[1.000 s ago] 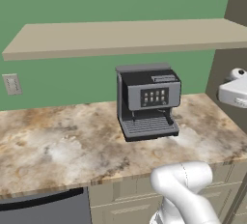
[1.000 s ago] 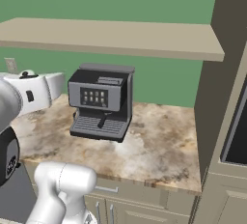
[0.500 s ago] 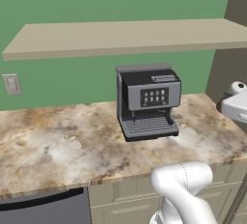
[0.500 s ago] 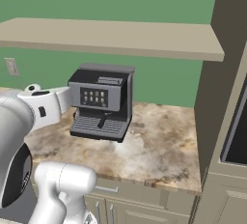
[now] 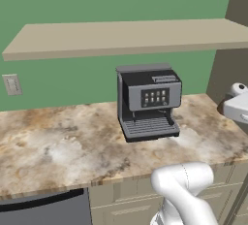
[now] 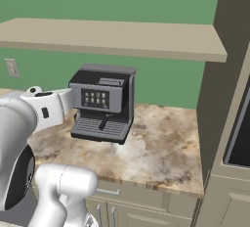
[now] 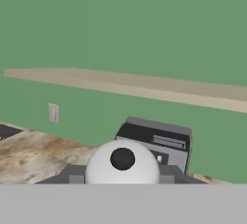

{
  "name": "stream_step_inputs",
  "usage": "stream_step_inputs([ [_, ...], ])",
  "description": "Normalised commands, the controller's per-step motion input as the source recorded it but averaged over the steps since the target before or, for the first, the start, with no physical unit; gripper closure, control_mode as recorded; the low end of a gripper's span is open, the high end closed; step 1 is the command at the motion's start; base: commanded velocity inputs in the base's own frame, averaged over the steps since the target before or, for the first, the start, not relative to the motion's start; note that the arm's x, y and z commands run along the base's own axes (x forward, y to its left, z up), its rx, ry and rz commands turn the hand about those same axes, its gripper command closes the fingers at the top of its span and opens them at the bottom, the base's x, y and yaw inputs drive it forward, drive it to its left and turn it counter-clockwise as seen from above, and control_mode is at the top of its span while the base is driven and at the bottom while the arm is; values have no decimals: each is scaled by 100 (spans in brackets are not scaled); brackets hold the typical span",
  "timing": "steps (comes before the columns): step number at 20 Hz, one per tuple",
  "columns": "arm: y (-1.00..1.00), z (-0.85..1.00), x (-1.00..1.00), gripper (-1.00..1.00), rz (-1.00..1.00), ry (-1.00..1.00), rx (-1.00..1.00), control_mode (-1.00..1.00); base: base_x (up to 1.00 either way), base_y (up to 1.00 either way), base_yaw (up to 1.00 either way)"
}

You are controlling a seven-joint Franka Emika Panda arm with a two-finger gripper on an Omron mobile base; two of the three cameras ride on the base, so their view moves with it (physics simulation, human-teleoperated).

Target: Take 2 condiments from the cabinet and move them on the counter near the stove.Make sure the condiments are lined up with each other, next to each other.

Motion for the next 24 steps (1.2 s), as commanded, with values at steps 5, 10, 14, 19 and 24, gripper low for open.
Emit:
stream_step_inputs([
  [5, 0, 0, 0, 100, 0, 0, 0, -100, 0, 0, 0],
  [10, 0, 0, -1, 100, 0, 0, 0, 100, -7, 2, 1],
  [14, 0, 0, 0, 100, 0, 0, 0, 100, -57, 43, 13],
  [19, 0, 0, 0, 100, 0, 0, 0, 100, -84, 87, 41],
  [24, 0, 0, 0, 100, 0, 0, 0, 100, -68, 97, 80],
])
